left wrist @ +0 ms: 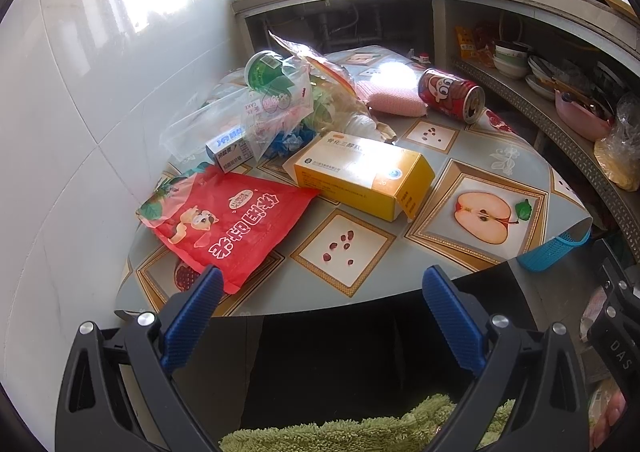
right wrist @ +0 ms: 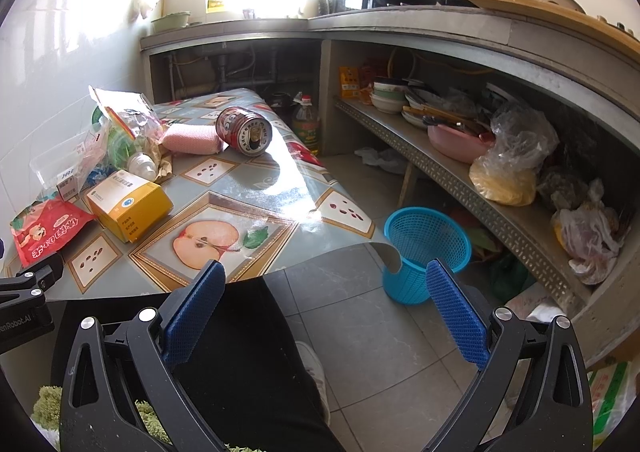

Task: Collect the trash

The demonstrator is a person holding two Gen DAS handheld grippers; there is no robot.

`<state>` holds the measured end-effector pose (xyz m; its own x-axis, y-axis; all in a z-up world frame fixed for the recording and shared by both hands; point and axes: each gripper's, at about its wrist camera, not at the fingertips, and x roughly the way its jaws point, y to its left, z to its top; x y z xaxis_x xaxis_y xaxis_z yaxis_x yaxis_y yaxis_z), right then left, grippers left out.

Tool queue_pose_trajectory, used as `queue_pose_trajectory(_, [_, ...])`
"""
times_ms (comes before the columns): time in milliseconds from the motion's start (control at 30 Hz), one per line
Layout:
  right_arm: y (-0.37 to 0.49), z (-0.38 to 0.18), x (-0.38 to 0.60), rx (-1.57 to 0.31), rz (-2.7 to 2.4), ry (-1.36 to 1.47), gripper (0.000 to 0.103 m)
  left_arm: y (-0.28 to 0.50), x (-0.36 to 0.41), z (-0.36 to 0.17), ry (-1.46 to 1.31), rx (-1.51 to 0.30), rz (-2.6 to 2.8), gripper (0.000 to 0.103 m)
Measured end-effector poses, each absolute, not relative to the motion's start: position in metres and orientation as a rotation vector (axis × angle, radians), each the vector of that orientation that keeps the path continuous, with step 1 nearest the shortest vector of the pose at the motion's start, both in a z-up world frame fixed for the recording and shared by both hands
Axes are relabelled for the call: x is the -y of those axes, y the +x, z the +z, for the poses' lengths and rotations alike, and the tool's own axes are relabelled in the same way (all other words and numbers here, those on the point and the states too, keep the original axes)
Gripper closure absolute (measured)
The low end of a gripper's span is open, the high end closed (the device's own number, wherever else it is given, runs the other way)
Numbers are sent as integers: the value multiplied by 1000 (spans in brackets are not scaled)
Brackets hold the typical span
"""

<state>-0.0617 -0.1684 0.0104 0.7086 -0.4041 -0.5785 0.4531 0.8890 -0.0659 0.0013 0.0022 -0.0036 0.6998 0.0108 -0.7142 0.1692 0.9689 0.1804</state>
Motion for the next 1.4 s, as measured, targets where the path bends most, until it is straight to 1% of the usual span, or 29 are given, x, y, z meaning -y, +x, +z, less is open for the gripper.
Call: queue_pose_trajectory(1400, [-56,10,168,-621,-478,82,7,6,-5,-5,245,-805,-81,5])
